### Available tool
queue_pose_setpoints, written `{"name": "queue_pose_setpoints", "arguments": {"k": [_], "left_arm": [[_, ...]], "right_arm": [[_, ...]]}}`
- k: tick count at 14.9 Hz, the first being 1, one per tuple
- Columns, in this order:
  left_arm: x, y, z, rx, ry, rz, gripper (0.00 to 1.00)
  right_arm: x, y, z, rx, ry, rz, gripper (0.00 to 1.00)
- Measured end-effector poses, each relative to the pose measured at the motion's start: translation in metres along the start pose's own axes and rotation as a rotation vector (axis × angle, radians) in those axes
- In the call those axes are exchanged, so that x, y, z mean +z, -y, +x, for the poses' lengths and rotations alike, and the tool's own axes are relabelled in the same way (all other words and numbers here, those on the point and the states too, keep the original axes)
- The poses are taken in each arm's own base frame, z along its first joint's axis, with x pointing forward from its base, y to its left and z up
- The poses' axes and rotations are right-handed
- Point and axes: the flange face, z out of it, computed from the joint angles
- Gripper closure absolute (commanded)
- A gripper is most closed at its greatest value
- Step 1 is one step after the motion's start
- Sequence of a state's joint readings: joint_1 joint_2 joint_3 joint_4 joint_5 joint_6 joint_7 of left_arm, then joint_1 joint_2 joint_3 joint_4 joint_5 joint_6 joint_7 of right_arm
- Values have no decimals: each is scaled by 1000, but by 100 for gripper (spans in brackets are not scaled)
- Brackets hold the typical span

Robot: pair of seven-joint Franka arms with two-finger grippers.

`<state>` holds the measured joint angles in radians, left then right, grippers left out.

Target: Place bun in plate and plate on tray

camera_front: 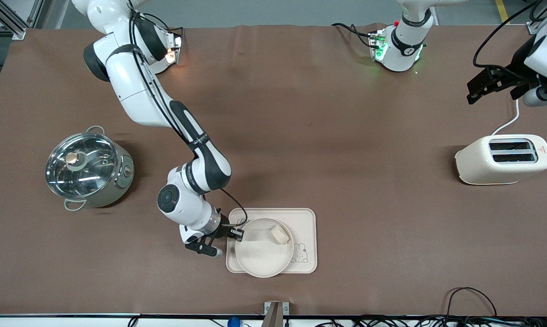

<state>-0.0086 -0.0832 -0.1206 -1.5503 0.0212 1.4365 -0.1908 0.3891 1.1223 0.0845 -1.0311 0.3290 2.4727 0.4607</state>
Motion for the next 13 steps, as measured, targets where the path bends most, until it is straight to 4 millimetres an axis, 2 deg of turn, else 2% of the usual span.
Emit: {"name": "queue_pose_setpoints", "arguments": {"k": [2,5,11,12,13], "left_arm": [[0,10,-6,3,7,-3,0],[1,10,-8,5,9,-4,0],[2,6,-2,12,-1,-6,0],[3,5,0,13,0,-6,0],[5,4,1,15,1,-6,0]], "right_arm": [[5,8,-9,-15,10,-1,98],[6,12,-14,-46,14,-1,99],[-1,-3,0,-76,11,-7,98],[-2,-4,2,-74,12,-8,90],[-3,-5,2,-74,12,-8,63]]}}
